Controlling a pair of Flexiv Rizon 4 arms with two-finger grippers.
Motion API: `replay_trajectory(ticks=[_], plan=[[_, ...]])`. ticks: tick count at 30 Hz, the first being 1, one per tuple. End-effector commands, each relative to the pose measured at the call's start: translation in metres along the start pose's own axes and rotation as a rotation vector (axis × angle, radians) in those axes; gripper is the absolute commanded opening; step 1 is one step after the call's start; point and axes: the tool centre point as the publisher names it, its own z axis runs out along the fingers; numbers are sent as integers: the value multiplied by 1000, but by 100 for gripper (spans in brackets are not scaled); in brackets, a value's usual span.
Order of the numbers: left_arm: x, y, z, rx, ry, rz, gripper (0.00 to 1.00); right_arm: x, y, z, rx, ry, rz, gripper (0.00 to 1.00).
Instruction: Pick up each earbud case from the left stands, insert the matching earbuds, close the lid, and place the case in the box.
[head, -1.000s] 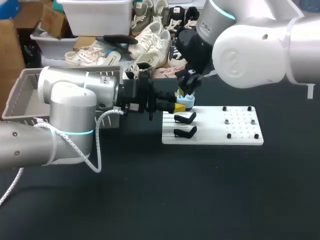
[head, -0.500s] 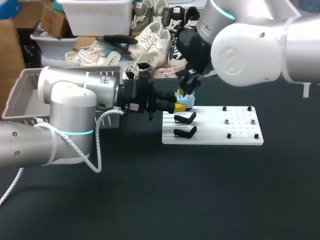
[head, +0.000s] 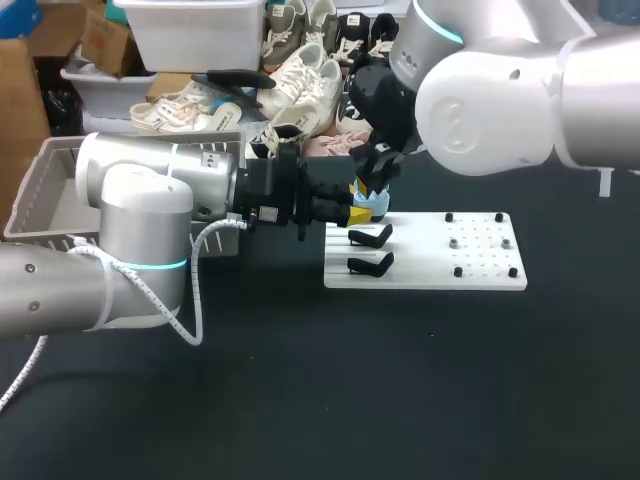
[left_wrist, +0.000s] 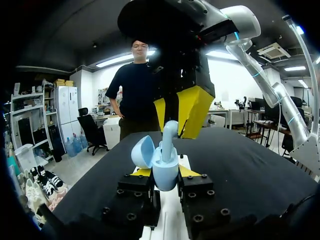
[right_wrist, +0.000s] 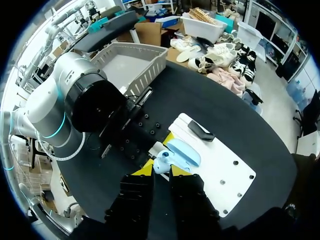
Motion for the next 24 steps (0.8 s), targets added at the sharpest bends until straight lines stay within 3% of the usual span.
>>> replay_trajectory(ticks=[1,24], plan=[[1,1,0,3,-1,1,0,-3,0,1,2,7,1,0],[1,1,0,3,-1,1,0,-7,-4,6,5,18,14,0]])
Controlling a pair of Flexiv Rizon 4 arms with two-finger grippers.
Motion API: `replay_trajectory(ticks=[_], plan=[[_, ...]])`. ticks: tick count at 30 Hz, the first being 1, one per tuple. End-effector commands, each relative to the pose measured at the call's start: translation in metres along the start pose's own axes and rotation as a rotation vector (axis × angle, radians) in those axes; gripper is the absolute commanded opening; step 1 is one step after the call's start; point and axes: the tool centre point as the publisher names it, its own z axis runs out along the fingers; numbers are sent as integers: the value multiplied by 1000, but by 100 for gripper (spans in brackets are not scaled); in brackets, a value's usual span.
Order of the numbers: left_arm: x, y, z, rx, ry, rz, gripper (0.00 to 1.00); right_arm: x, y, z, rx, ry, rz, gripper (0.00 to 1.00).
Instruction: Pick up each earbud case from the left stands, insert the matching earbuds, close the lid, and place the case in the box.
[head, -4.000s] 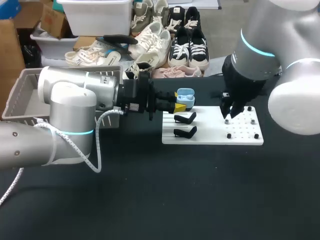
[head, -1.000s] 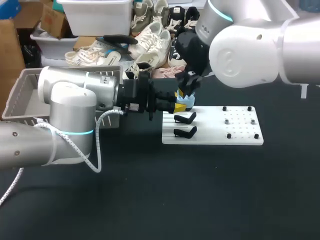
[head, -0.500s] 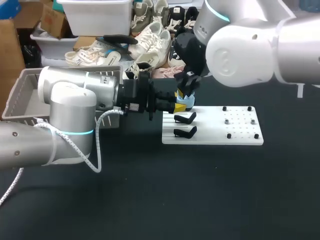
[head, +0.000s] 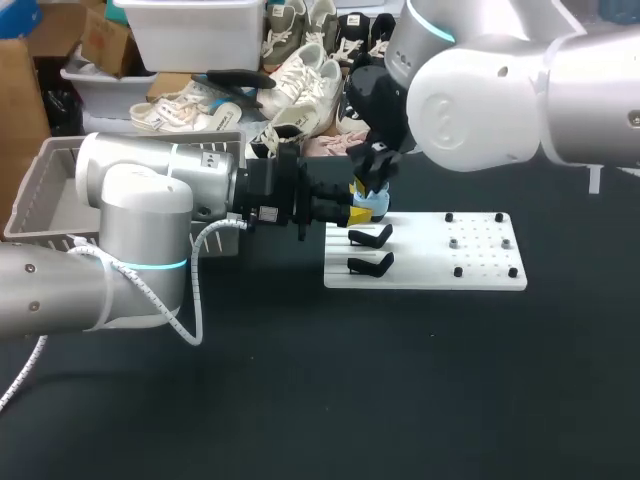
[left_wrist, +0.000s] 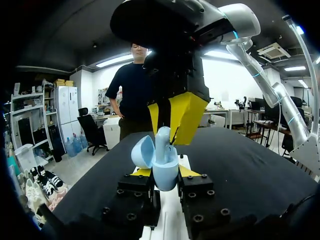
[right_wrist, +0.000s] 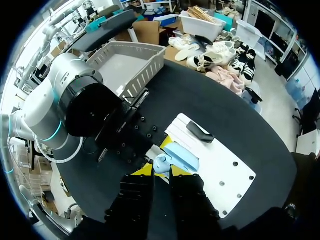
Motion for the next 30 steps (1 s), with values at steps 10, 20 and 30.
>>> replay_trajectory(ticks=[10,20,30], plan=[[1,1,0,3,-1,1,0,-2,-2,4,-2,12,6,0],[1,1,0,3,-1,1,0,0,-2,5,1,13,8,0],[1,1,0,3,-1,1,0,2,-3,4,3,10,11,0]])
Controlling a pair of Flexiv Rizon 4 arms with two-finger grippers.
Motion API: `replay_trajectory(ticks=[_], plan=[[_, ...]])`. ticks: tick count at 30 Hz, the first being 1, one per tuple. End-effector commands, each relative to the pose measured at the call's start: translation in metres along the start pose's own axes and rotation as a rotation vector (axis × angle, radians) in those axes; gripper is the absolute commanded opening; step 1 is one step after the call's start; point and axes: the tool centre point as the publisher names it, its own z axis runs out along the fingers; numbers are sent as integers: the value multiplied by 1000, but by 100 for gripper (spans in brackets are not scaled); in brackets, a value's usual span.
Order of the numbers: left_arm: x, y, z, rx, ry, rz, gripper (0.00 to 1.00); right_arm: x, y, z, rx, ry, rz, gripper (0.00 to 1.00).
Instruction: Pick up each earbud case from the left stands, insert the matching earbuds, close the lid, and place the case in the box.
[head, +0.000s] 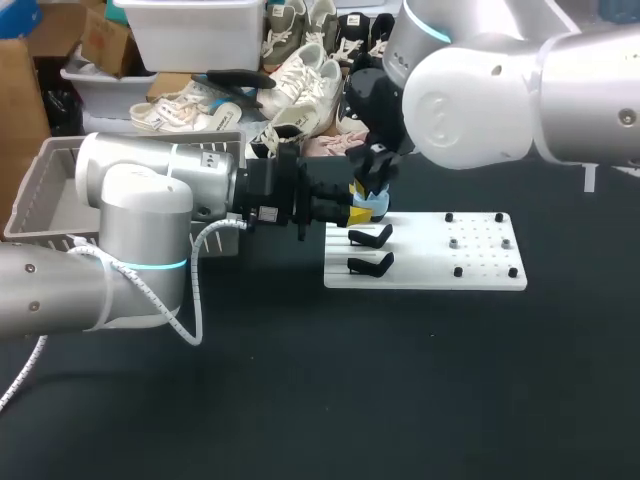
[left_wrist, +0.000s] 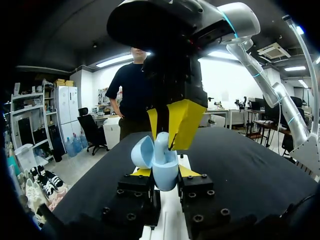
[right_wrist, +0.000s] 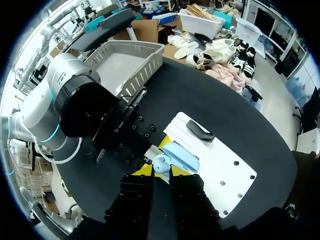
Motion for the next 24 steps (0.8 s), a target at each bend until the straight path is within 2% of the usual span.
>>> replay_trajectory(ticks=[1,5,12,24], plan=[[0,1,0,3,-1,1,0,2,-1,0,4,-4,2,2],[0,1,0,3,-1,1,0,2,-1,0,5,-4,1,12],[0,1,0,3,-1,1,0,1,-2,-1,3,-5,2,20],[0,1,0,3,-1,1,0,0,-3,0,1,-2,5,25]])
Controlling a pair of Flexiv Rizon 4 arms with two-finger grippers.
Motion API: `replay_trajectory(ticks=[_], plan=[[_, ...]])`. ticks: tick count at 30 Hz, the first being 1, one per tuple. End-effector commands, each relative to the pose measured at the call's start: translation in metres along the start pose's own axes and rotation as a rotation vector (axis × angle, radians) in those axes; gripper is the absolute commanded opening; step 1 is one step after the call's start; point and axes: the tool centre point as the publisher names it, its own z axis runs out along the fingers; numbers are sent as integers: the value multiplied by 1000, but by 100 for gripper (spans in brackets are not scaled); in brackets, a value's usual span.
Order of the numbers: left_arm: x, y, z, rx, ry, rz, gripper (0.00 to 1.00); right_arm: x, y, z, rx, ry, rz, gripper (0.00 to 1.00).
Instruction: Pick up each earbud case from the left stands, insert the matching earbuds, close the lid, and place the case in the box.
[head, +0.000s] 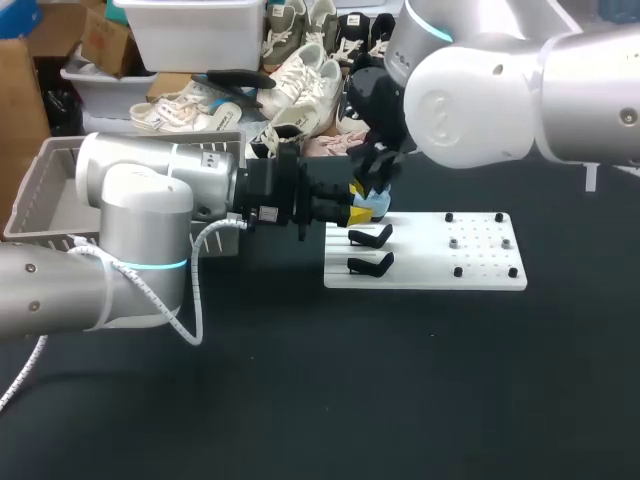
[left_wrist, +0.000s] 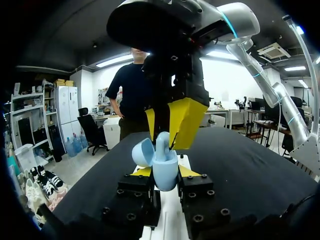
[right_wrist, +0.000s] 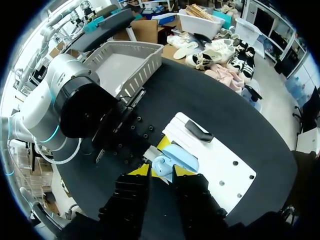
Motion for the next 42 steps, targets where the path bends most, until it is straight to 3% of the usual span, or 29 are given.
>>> replay_trajectory(ticks=[1,14,24,33,42], plan=[[0,1,0,3,-1,1,0,0,-1,1,0,1,1,26],[0,1,0,3,-1,1,0,0,-1,-14,5,-40,3,27],[0,1,0,3,-1,1,0,-26,-26,-25,20,-103,78,28],[0,1,0,3,-1,1,0,-45,-51,-12,29,-94,161,28],[0,1,0,3,-1,1,0,-40,-48,10,20,-50,172,28]])
